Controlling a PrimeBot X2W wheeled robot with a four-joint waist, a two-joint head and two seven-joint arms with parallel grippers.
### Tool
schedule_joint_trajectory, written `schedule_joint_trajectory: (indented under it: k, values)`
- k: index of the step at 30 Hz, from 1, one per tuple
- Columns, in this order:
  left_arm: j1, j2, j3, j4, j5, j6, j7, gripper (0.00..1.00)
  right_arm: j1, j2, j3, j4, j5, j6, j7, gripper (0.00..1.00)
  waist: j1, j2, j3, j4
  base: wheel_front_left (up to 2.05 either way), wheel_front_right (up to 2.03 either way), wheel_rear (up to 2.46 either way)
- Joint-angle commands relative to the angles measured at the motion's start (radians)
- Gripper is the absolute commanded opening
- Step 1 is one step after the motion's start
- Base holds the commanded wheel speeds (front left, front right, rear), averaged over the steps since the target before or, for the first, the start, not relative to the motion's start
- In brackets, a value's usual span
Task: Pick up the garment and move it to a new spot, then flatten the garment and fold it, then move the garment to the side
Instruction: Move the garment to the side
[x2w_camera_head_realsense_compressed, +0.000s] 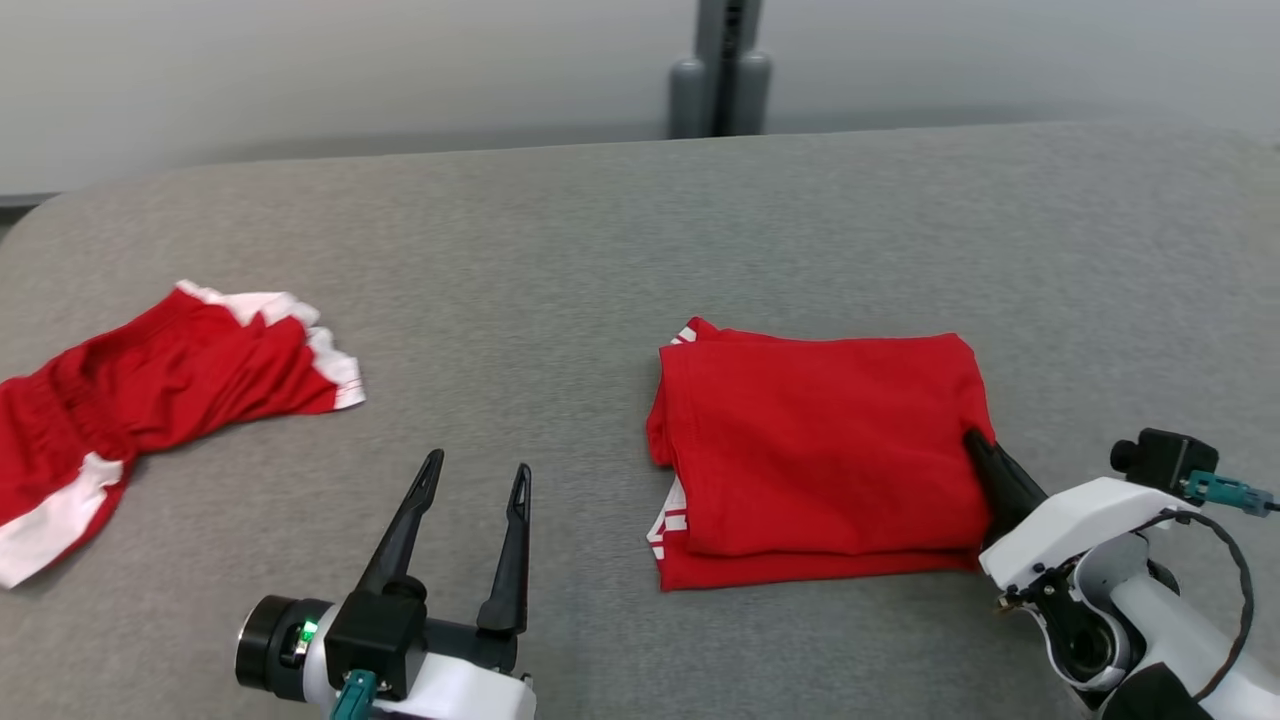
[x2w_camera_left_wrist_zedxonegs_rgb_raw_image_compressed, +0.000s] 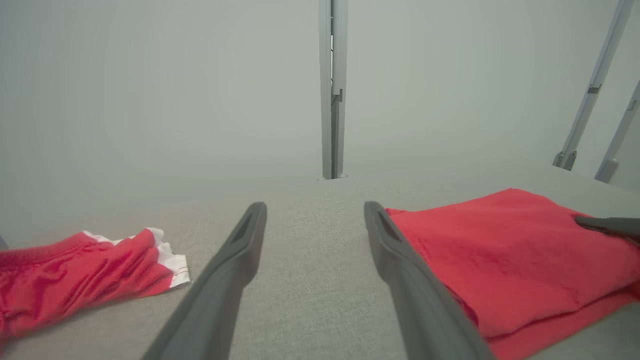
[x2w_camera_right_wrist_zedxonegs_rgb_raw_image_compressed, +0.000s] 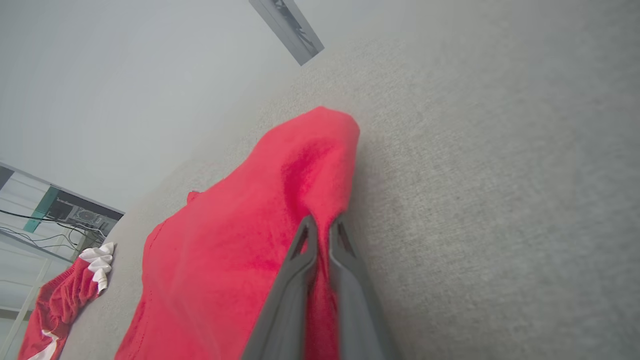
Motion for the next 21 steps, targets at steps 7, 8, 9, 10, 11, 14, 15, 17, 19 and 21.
schedule_joint_trajectory:
  k: [7, 8, 9, 10, 11, 14, 15, 17, 19, 21]
  values:
    - [-0.035, 0.004, 0.017, 0.003, 0.022, -0.019, -0.005, 1.00, -0.023, -0.004, 0.059, 0.012, -0.044, 0.001, -0.071, 0.00, 0.0000, -0.0001, 0.001, -0.161, 0.00, 0.00, 0.00]
    - [-0.035, 0.004, 0.018, 0.004, 0.023, -0.022, -0.005, 1.00, -0.025, -0.005, 0.065, 0.015, -0.052, 0.001, -0.075, 0.00, 0.0000, -0.0001, 0.002, -0.175, 0.00, 0.00, 0.00]
    - [-0.036, 0.004, 0.018, 0.005, 0.026, -0.024, -0.005, 1.00, -0.027, -0.004, 0.071, 0.018, -0.058, 0.001, -0.080, 0.00, 0.0000, -0.0001, 0.003, -0.189, 0.00, 0.00, 0.00]
    - [-0.037, 0.004, 0.018, 0.006, 0.029, -0.025, -0.005, 1.00, -0.029, -0.005, 0.076, 0.021, -0.063, 0.001, -0.082, 0.00, 0.0000, -0.0001, 0.004, -0.201, 0.00, 0.00, 0.00]
    - [-0.039, 0.004, 0.019, 0.007, 0.030, -0.028, -0.005, 1.00, -0.033, -0.006, 0.081, 0.023, -0.068, 0.001, -0.083, 0.00, 0.0000, -0.0001, 0.005, -0.213, 0.00, 0.00, 0.00]
    - [-0.045, 0.004, 0.019, 0.007, 0.035, -0.033, -0.005, 1.00, -0.053, -0.015, 0.095, 0.037, -0.103, 0.001, -0.089, 0.00, 0.0000, -0.0001, 0.012, -0.238, 0.00, 0.00, 0.00]
    - [-0.048, 0.004, 0.018, 0.006, 0.037, -0.033, -0.005, 1.00, -0.062, -0.017, 0.100, 0.043, -0.117, 0.001, -0.089, 0.00, 0.0000, -0.0001, 0.017, -0.244, 0.00, 0.00, 0.00]
    - [-0.055, 0.004, 0.016, 0.002, 0.041, -0.040, -0.005, 1.00, -0.087, -0.017, 0.092, 0.046, -0.144, 0.001, -0.089, 0.00, 0.0000, -0.0001, 0.032, -0.249, 0.00, 0.00, 0.00]
    - [-0.067, 0.005, 0.012, -0.009, 0.044, -0.045, -0.005, 1.00, -0.117, -0.029, 0.072, 0.055, -0.183, 0.001, -0.089, 0.00, 0.0000, -0.0001, 0.049, -0.247, 0.00, 0.00, 0.00]
    - [-0.082, 0.004, 0.005, -0.024, 0.050, -0.051, -0.005, 1.00, -0.149, -0.042, 0.049, 0.071, -0.230, 0.000, -0.089, 0.00, 0.0000, -0.0001, 0.071, -0.240, 0.00, 0.00, 0.00]
